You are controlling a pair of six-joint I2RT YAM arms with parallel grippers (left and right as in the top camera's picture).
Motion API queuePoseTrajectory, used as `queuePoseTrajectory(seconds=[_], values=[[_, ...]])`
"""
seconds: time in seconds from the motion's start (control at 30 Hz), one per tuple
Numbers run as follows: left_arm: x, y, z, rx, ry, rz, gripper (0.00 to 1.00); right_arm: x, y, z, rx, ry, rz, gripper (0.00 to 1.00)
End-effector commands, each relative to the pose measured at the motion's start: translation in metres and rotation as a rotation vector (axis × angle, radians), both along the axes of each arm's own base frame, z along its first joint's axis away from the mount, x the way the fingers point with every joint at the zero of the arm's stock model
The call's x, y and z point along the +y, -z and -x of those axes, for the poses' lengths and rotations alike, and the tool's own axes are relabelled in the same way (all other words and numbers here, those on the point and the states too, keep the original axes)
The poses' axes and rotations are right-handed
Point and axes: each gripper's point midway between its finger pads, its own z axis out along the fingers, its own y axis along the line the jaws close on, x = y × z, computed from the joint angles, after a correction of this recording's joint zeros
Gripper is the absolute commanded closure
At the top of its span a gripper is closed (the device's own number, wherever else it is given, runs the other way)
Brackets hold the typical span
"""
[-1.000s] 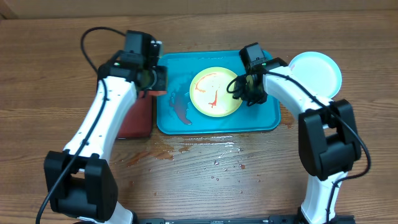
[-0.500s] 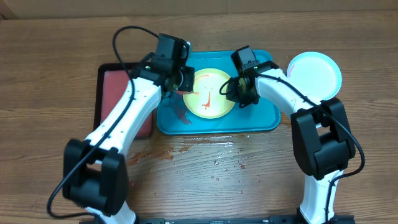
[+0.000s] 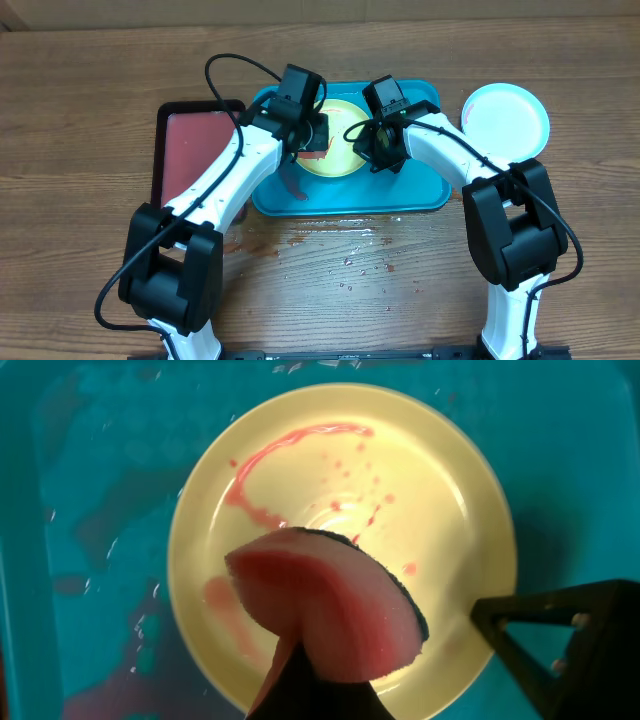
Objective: Clean dirty plates on tray and stack at the side
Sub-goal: 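Scrub the yellow plate with the sponge while right gripper holds rim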
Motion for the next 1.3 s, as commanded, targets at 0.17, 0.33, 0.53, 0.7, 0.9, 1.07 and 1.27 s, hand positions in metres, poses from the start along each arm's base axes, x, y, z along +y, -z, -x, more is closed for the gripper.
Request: queuePoseTrajectory(seconds=[0.17,0.33,0.53,0.7,0.9,1.07,1.27], values=[[-0.010,0.031,-0.011,0.022,-0.076,0.005,0.96,0.011,-0.001,0.002,0.011,0.030,-0.038,0.96],[-0.013,0.051,-0.016,0.040,-0.093,0.016,0.96,0.011,-0.001,0.002,0.011,0.028,-0.038,0.96],[-0.019,0.059,-0.028,0.009,-0.108,0.043,0.95,0.010,0.000,0.005,0.022,0.021,-0.031,0.96],[-0.016,0.081,-0.029,0.034,-0.121,0.028,0.96,0.008,0.001,0.009,0.033,0.003,-0.020,0.96],[0.002,0.090,-0.025,0.041,-0.118,-0.088,0.96,0.008,0.002,0.010,0.036,-0.002,-0.016,0.96],[0.036,0.096,-0.014,0.075,-0.139,-0.248,0.96,0.008,0.001,0.010,0.034,-0.002,-0.017,0.96],[0.041,0.086,-0.017,0.090,-0.115,-0.278,0.96,0.008,0.001,0.009,0.033,-0.003,-0.017,0.96]])
